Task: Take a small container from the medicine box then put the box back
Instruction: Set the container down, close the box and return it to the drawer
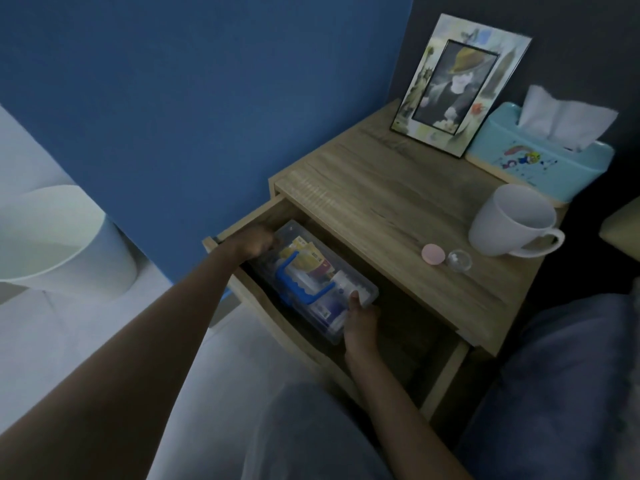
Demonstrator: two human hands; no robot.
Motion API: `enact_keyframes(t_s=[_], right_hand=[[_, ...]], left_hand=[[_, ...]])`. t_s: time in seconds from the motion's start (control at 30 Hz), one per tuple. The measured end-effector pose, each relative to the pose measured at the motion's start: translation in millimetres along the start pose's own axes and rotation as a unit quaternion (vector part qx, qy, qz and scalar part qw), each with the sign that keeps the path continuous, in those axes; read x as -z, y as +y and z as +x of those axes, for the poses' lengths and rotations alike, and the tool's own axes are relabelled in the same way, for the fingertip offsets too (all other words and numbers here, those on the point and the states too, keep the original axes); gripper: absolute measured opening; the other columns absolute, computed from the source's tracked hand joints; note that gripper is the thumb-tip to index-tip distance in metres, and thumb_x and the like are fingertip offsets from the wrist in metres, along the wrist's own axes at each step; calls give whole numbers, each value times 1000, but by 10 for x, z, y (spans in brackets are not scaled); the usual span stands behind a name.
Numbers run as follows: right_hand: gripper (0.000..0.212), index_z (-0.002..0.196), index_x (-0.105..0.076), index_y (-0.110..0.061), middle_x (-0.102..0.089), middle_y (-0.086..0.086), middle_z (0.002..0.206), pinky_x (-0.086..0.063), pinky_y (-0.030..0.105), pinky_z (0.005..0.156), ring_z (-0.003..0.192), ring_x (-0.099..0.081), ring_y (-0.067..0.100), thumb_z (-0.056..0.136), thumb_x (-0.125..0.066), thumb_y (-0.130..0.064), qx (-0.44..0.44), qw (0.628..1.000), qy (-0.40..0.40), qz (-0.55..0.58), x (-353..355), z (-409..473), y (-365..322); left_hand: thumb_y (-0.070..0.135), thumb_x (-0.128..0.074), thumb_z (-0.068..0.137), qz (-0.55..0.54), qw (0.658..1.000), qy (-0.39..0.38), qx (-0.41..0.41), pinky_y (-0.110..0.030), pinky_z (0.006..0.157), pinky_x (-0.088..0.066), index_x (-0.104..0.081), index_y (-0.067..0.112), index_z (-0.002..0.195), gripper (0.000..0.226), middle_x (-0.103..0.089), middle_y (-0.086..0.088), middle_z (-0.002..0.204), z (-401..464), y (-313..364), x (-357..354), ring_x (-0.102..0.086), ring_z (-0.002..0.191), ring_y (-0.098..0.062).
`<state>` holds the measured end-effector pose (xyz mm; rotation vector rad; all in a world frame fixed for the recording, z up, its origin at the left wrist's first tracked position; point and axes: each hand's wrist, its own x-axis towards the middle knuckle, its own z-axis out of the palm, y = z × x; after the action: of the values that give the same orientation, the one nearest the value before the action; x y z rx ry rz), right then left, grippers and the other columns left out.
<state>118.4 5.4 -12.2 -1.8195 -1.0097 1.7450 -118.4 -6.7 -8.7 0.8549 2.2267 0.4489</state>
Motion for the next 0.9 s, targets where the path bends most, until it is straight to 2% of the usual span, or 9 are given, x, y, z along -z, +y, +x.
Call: enact_keyframes(t_s=[0.07, 0.13, 0.27, 0.33, 0.43, 0.53, 0.63, 0.73, 0.9], right_hand=[[49, 143, -38, -17, -57, 14, 131, -50, 39, 83, 114, -60, 29, 98, -47, -34, 2, 999, -34, -13, 45, -73, -47], [47, 140, -41, -16, -60, 13, 127, -48, 34, 78, 110, -62, 26, 99, -43, -38, 25, 998, -42, -39, 93, -173, -109], [47, 128, -49, -26, -64, 0, 117, -54, 29, 74, 99, -66, 12, 93, -38, -55, 175, 971, -99, -129, 303, -540, -193], [66, 131, -49, -31, -55, 2, 137, -54, 40, 95, 126, -55, 16, 82, -31, -71, 279, 933, -156, -164, 367, -652, -322], [86, 152, -22, -29, -15, -6, 163, -21, 37, 121, 150, -11, 9, 80, -13, -75, 415, 845, -153, -300, 320, -486, -670], [78, 155, -7, -20, 0, 0, 165, -5, 37, 123, 151, 6, 13, 90, -8, -64, 450, 758, -133, -454, 221, -140, -970], [83, 156, -3, -15, 4, 4, 165, -1, 41, 123, 151, 11, 17, 89, -3, -64, 421, 709, -126, -552, 142, 156, -1060], [92, 155, 1, -14, 6, 4, 165, -2, 41, 123, 151, 11, 17, 82, 2, -69, 389, 706, -136, -576, 129, 305, -1025], [89, 155, 4, -15, 8, 3, 164, 1, 37, 123, 151, 10, 15, 85, 6, -69, 411, 693, -127, -578, 160, 381, -928]], left_hand=[[14, -48, 94, 2, 1000, 9, -7, -31, 69, -35, -49, 6, 73, 23, -51, -12, 79, -99, 60, 16, -48, 73, -21], [28, -52, 93, -52, 998, 32, -30, -37, 83, -44, -65, 2, 96, 29, -64, -16, 99, -212, 95, 15, -59, 93, -27], [34, -50, 95, -192, 962, 174, -89, -32, 94, -44, -60, 13, 124, 37, -64, -9, 124, -623, 178, -42, -58, 116, -25], [33, -49, 96, -196, 935, 269, -123, -27, 96, -40, -54, 13, 131, 41, -60, -7, 132, -868, 156, -124, -55, 123, -21], [37, -46, 97, -186, 913, 349, -95, -35, 116, -29, -32, 12, 147, 58, -34, -7, 155, -1182, 67, -299, -32, 143, -20], [41, -43, 97, -250, 903, 349, -23, -27, 119, -8, -8, 10, 153, 73, -5, -6, 163, -1349, 1, -506, -2, 150, -16], [47, -38, 96, -352, 892, 279, 40, -33, 116, -19, -7, 10, 152, 74, -16, -11, 161, -1399, -30, -652, -17, 148, -26], [50, -34, 96, -410, 881, 234, 29, -29, 95, -34, -26, 23, 147, 58, -45, -7, 148, -1362, -32, -726, -45, 133, -29], [53, -31, 96, -404, 886, 228, -2, -26, 97, -29, -26, 28, 148, 59, -41, -1, 150, -1253, -61, -751, -39, 137, -24]])
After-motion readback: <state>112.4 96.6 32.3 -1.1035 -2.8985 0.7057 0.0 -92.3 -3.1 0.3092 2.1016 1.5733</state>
